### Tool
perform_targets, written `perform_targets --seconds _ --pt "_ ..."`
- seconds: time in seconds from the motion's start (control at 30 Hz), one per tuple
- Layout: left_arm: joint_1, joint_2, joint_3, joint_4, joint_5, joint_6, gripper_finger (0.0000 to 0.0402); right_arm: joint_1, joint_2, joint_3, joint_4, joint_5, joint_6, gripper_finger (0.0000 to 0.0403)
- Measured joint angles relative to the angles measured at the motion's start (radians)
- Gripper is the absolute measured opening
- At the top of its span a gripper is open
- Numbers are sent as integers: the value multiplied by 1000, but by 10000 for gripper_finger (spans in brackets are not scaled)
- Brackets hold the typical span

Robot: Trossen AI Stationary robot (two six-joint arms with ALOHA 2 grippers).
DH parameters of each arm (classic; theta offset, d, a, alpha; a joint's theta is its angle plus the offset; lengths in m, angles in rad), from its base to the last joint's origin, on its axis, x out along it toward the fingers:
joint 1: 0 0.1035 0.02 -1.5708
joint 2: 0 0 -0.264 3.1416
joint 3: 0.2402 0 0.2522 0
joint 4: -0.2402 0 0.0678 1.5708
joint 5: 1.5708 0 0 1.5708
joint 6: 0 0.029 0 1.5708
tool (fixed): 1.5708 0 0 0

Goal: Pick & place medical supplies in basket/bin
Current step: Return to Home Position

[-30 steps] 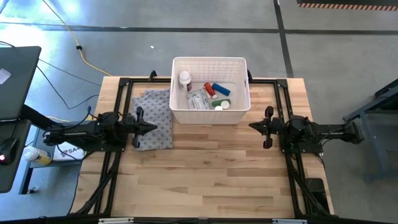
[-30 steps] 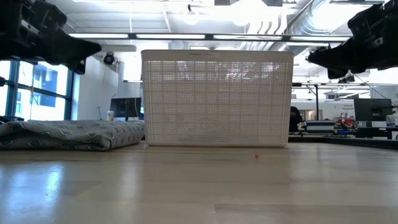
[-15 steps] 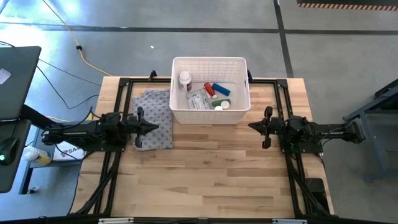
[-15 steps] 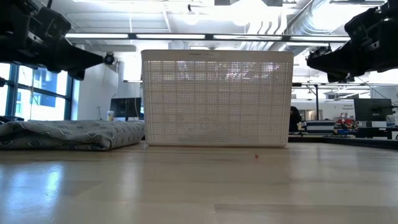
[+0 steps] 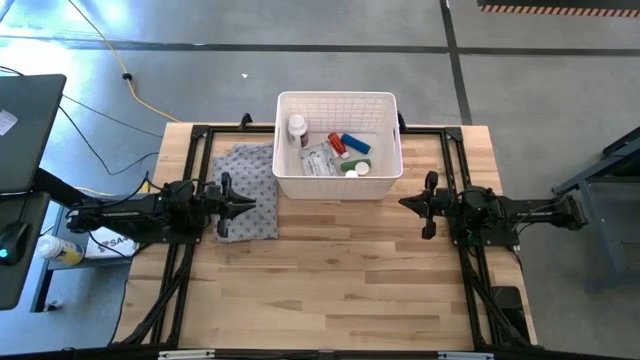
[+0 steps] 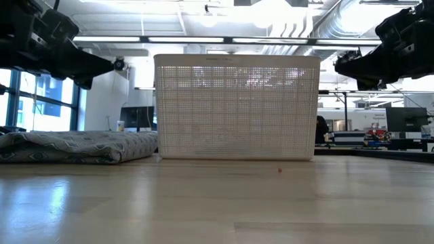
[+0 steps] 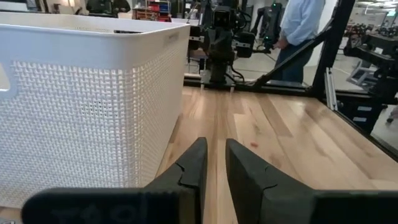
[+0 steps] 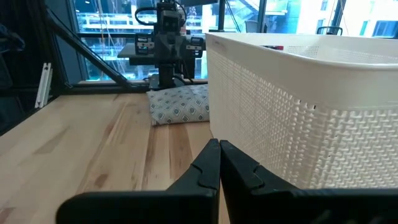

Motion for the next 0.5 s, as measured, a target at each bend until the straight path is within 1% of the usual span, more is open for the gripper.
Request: perform_targets --seconds 0.5 --pt "0 0 -1 0 -1 -1 88 0 0 0 2 -1 0 0"
